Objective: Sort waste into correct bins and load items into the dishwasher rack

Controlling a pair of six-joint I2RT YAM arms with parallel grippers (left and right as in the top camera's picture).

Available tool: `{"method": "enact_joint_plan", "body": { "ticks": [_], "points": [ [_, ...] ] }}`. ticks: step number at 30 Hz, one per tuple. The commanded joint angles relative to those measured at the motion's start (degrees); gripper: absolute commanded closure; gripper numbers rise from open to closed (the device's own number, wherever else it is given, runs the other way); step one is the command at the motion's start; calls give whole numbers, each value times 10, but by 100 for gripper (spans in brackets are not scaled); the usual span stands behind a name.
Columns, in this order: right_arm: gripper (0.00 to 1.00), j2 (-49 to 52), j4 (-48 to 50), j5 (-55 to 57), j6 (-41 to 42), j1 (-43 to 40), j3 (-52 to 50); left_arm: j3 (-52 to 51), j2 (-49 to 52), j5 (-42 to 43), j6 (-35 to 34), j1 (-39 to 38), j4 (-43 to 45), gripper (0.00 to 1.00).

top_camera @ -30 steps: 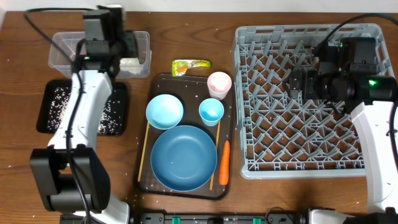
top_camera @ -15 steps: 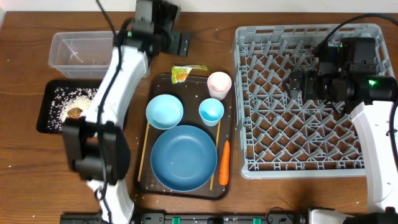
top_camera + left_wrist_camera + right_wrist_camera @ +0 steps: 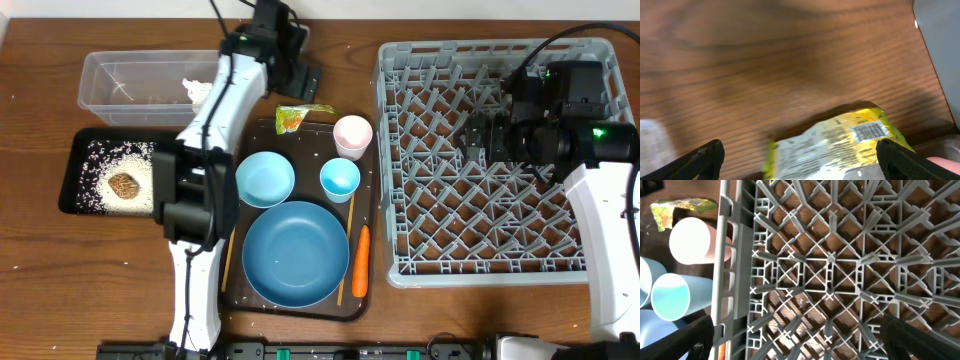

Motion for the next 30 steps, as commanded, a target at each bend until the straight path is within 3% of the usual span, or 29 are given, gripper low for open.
{"method": "enact_joint_plan", "body": {
  "ticks": [1, 17, 30],
  "points": [
    [1, 2, -3, -1, 0, -5, 2, 9, 12, 1, 16, -14, -1, 2],
    [1, 2, -4, 2, -1, -5, 2, 2, 52, 0, 28, -17, -3, 0],
    [1, 2, -4, 2, -1, -5, 2, -5, 57, 1, 29, -17, 0, 8]
  ]
}}
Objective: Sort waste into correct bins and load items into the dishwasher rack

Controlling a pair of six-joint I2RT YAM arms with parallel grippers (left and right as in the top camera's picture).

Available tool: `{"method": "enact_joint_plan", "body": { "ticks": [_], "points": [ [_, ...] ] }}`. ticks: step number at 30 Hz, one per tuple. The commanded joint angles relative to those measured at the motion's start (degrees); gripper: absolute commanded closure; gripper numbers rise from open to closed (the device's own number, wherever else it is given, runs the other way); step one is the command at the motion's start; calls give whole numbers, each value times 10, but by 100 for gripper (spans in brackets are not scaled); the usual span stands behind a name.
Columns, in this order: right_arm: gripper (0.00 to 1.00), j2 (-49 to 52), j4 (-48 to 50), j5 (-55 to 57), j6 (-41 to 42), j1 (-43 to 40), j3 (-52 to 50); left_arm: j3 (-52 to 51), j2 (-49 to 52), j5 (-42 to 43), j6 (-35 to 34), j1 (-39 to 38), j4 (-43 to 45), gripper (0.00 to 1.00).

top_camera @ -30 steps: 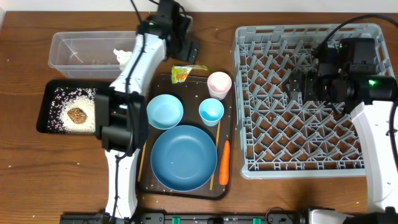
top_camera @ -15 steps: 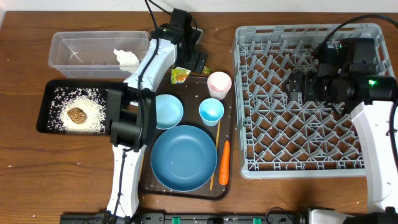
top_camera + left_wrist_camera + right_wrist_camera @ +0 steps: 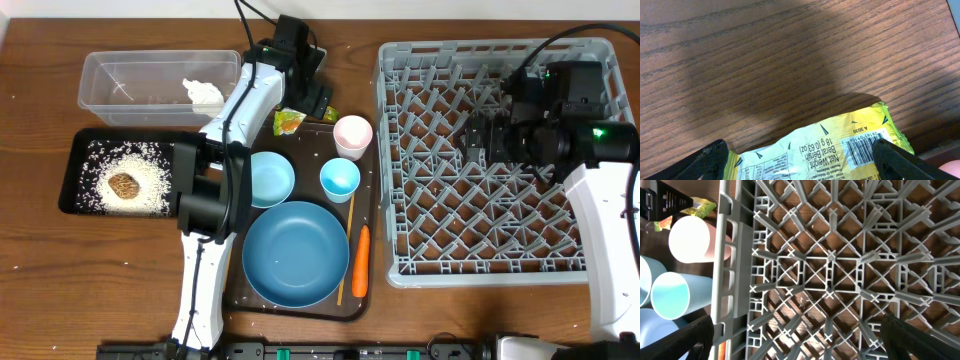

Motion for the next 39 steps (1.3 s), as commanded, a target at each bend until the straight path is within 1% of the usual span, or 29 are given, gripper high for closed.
{"method": "enact_joint_plan", "body": {
  "ticks": [1, 6, 18, 22, 24, 26, 29, 31, 33, 36, 37, 39],
  "points": [
    [1, 2, -2, 2, -1, -5, 2, -6, 11, 1, 5, 2, 1, 8],
    [1, 2, -2, 11, 0, -5, 2, -8, 12, 1, 5, 2, 2, 11],
    [1, 2, -2, 12, 0, -5, 2, -8, 40, 1, 5, 2, 3, 13],
    [1, 2, -2, 12, 0, -5, 2, -9, 42, 0, 5, 2, 5, 25],
    [1, 2, -2, 12, 0, -5, 2, -9, 42, 0, 5, 2, 8, 35],
    [1, 2, -2, 12, 0, -5, 2, -9, 42, 0, 5, 2, 10, 48],
    [1, 2, -2, 12, 0, -5, 2, -9, 42, 0, 5, 2, 12, 64],
    [1, 2, -1, 12, 0, -5, 2, -8, 42, -2, 5, 2, 15, 69],
    [1, 2, -1, 12, 0, -5, 2, -3, 40, -4, 5, 2, 16, 71],
    [1, 2, -1, 13, 0, -5, 2, 12, 28, -6, 5, 3, 6, 70],
    [1, 2, -1, 13, 0, -5, 2, 17, 20, -11, 5, 4, 1, 68],
    [1, 2, -2, 13, 0, -5, 2, 24, 1, -25, 5, 4, -10, 54]
  ]
}}
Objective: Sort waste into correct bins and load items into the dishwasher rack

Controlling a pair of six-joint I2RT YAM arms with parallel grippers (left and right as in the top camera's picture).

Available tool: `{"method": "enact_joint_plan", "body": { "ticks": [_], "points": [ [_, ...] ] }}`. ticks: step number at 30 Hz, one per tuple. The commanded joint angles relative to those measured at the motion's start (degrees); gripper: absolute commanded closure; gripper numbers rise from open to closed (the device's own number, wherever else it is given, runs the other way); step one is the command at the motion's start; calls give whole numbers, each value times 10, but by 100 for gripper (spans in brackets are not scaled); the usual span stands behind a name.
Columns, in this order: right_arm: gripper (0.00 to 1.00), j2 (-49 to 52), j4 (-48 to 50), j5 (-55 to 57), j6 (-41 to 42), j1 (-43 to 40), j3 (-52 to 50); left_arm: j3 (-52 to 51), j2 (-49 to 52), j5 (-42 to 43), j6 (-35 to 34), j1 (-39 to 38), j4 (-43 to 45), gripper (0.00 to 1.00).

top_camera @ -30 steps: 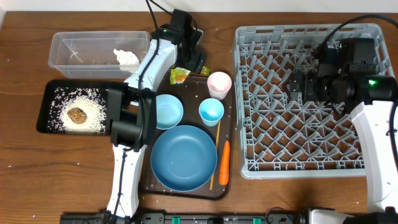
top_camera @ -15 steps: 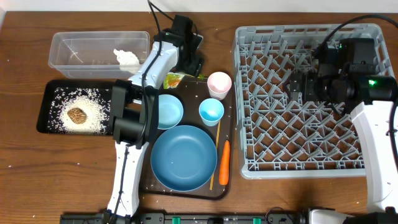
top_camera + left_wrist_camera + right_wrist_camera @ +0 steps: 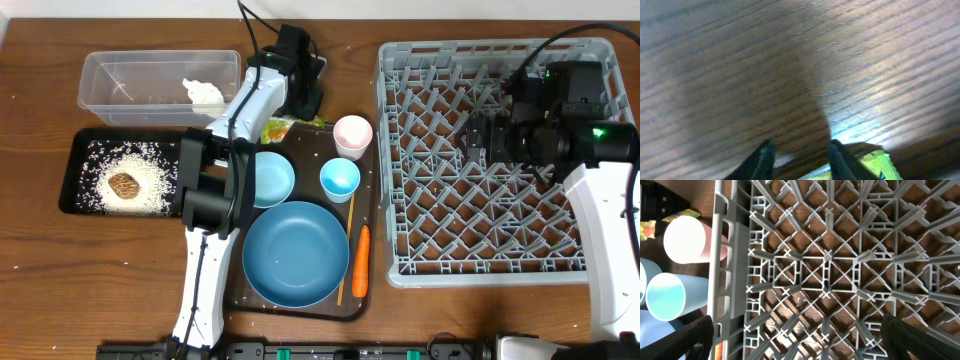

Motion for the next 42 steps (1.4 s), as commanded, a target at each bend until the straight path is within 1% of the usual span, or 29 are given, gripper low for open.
{"method": "enact_joint_plan", "body": {
  "ticks": [1, 3, 5, 8, 13, 20, 25, 34, 36, 37, 40, 41, 42],
  "points": [
    [1, 2, -2, 4, 0, -5, 2, 24, -41, -28, -1, 4, -17, 45],
    [1, 2, -2, 4, 0, -5, 2, 24, -63, -39, -1, 4, -30, 34],
    [1, 2, -2, 4, 0, -5, 2, 24, -82, -40, -1, 4, -47, 26],
    [1, 2, -2, 4, 0, -5, 2, 24, -97, -40, 9, 4, -75, 21],
    [1, 2, -2, 4, -1, -5, 2, 18, -96, -40, 47, 4, -125, 20],
    [1, 2, -2, 4, 0, -5, 2, -8, -82, -40, 85, 4, -128, 13],
    [1, 2, -2, 4, 0, -5, 2, -10, -63, -40, 87, 4, -130, 13],
    [1, 2, -2, 4, 0, -5, 2, -10, -47, -40, 87, 4, -106, 13],
    [1, 2, -2, 4, 0, -5, 2, -10, -38, -40, 87, 4, -104, 14],
    [1, 2, -2, 4, 0, -5, 2, -10, -35, -40, 87, 4, -102, 18],
    [1, 2, -1, 4, -1, -5, 2, -10, -30, -40, 89, 4, -92, 39],
    [1, 2, -2, 4, -1, -5, 2, -10, -30, -40, 89, 4, -87, 48],
    [1, 2, -2, 4, -1, -5, 2, -10, -30, -40, 89, 4, -81, 54]
  ]
}}
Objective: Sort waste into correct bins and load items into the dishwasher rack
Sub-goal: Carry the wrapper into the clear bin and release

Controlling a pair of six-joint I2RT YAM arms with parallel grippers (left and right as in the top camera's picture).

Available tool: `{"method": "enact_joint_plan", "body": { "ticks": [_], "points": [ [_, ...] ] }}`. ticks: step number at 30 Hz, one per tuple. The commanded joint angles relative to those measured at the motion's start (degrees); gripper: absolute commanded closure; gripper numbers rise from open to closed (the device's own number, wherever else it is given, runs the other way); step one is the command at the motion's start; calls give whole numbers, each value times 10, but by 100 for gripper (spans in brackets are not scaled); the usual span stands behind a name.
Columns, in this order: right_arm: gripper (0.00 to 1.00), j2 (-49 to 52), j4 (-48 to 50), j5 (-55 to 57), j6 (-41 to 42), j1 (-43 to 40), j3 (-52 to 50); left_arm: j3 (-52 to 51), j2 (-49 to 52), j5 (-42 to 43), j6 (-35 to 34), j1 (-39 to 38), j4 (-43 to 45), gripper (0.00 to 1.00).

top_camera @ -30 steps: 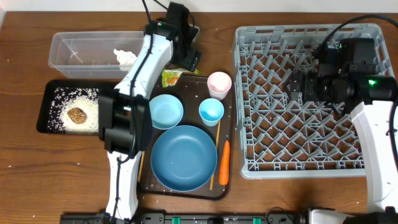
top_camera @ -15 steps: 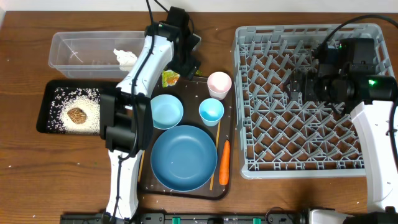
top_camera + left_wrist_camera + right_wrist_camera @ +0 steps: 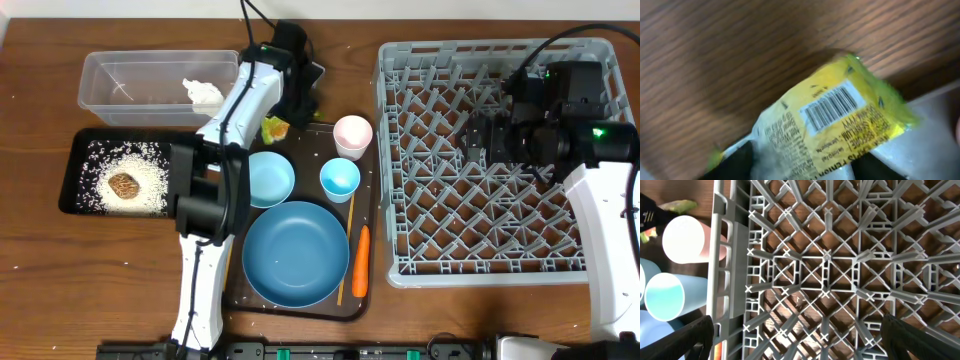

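Observation:
A yellow-green snack wrapper [image 3: 273, 127] [image 3: 840, 115] hangs crumpled at the back left corner of the brown tray [image 3: 236, 290], with my left gripper [image 3: 288, 100] [image 3: 800, 162] shut on it. The wrist view shows its barcode side above the wood and the tray's rim. My right gripper [image 3: 480, 135] [image 3: 800, 340] is open and empty, hovering over the left half of the grey dishwasher rack [image 3: 400, 265] [image 3: 722, 280]. On the tray are a pink cup [image 3: 352, 134] [image 3: 682, 239], a blue cup [image 3: 340, 179] [image 3: 664, 297], a blue bowl [image 3: 265, 178], a blue plate [image 3: 296, 252] and a carrot [image 3: 361, 260].
A clear plastic bin [image 3: 100, 95] holding crumpled white paper [image 3: 203, 92] stands at the back left. In front of it is a black tray [image 3: 70, 170] with rice and a brown lump. Chopsticks [image 3: 346, 245] lie beside the plate.
The wrapper, which lay stretched along the tray's back edge with my left fingers closing at its rim, is now bunched up and gripped, shifted slightly left. The right arm has not moved.
The wrapper lay flat behind the tray with my left gripper open behind it. Then the open fingers stood on either side of the wrapper. Then they had narrowed at its edge, and now they hold it crumpled. The right gripper stayed open over the rack.

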Motion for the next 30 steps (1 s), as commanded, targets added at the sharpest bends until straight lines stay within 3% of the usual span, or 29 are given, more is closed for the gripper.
{"method": "enact_joint_plan", "body": {
  "ticks": [1, 5, 6, 13, 18, 24, 30],
  "points": [
    [1, 2, -1, 2, -1, -5, 2, -4, 9, -5, 7, 3, 14, 62],
    [1, 2, -1, 4, 0, -5, 2, -4, 9, -4, 7, 3, 24, 91],
    [1, 2, -1, 6, 0, -5, 2, -4, 9, -4, 7, 3, 24, 94],
    [1, 2, -1, 6, 0, -5, 2, 8, -10, -5, -16, 3, 13, 94],
    [1, 2, -1, 6, 0, -5, 2, 26, -80, -10, -41, 4, -9, 94],
    [1, 2, -1, 5, 0, -5, 2, 26, -180, -85, -69, 22, 7, 94],
    [2, 2, -3, 5, 0, -5, 2, 26, -183, -121, -69, 83, 32, 94]
  ]
}}
